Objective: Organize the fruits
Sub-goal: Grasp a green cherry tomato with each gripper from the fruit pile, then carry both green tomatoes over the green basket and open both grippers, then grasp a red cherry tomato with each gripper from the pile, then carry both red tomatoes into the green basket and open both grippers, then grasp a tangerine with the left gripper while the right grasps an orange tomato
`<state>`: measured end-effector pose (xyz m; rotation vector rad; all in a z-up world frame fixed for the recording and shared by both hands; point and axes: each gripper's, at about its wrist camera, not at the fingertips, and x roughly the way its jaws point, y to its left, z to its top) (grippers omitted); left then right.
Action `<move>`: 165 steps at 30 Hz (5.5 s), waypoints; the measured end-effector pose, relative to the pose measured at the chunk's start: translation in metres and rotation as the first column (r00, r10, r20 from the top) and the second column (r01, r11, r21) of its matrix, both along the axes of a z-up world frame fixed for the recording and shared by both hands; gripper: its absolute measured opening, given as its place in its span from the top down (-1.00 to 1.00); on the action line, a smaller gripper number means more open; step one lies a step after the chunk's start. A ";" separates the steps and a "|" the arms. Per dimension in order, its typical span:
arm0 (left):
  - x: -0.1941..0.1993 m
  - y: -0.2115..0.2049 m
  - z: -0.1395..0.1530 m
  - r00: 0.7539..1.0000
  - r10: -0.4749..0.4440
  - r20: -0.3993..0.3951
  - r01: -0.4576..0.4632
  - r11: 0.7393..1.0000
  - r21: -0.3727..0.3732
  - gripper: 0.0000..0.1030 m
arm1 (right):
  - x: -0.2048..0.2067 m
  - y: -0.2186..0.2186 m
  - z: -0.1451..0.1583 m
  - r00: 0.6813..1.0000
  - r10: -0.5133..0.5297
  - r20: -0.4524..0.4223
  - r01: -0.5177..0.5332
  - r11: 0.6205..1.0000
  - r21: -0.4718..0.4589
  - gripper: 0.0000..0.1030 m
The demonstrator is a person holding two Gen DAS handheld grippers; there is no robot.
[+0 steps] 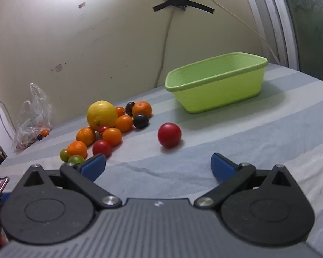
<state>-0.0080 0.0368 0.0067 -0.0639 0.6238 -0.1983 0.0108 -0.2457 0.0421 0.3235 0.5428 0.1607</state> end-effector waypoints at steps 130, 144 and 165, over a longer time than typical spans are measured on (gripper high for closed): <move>0.159 -0.218 0.025 0.908 -0.415 -0.061 0.405 0.905 -0.131 0.41 | 0.095 -0.075 0.026 0.972 -0.068 0.224 0.136 0.943 -0.303 0.36; 0.134 -0.157 0.063 0.931 -0.357 0.079 0.366 0.909 -0.200 0.17 | 0.091 -0.102 0.027 0.962 -0.170 0.214 0.205 0.967 -0.149 0.16; 0.047 0.031 0.019 0.997 -0.070 0.045 0.075 0.991 -0.110 -0.04 | 0.052 -0.044 0.042 0.960 -0.165 0.228 0.173 0.985 -0.016 0.13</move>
